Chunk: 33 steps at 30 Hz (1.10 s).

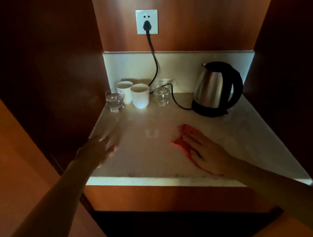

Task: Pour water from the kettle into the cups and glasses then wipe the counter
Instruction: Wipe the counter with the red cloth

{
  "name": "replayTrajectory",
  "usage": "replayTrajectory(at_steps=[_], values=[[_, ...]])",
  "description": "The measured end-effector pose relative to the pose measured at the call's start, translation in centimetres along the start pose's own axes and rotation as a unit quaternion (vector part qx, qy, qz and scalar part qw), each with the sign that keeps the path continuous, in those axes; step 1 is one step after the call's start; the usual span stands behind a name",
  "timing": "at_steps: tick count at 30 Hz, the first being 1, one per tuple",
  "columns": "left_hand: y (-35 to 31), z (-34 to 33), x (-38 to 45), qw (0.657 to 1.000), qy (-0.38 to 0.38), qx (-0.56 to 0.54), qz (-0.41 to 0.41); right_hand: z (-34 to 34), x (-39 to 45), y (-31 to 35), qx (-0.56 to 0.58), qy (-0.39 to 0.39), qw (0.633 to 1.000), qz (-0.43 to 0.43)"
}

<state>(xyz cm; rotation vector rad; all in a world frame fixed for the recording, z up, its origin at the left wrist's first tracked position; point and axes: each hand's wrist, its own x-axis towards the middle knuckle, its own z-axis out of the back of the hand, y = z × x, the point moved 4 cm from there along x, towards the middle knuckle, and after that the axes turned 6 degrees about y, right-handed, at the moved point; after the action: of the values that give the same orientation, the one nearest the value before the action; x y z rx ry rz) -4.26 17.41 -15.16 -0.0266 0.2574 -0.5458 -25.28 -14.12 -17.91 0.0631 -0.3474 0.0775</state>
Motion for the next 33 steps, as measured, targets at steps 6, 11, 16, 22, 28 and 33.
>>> replayTrajectory(at_steps=[6,11,16,22,28,33], values=[[0.1,0.0,-0.8,0.999,0.017,-0.030,0.022,-1.7,4.3,5.9,0.058,0.004,0.996,0.065],[0.5,0.1,-0.7,0.999,0.000,-0.046,0.021,-2.0,11.1,3.4,0.087,-0.028,0.996,0.015],[0.8,-0.1,-0.7,0.998,0.003,-0.062,0.027,-1.4,10.0,-3.6,0.091,0.011,0.994,-0.064],[0.4,0.4,-1.1,0.996,0.033,-0.072,0.037,1.6,2.2,-8.3,0.095,0.061,0.989,-0.097],[0.5,0.0,-1.5,0.998,0.019,-0.058,0.014,2.4,-1.3,-4.8,0.095,0.070,0.988,-0.097],[0.3,0.6,-2.1,0.998,-0.002,-0.051,0.028,0.3,2.2,1.0,0.159,0.140,0.971,-0.114]])
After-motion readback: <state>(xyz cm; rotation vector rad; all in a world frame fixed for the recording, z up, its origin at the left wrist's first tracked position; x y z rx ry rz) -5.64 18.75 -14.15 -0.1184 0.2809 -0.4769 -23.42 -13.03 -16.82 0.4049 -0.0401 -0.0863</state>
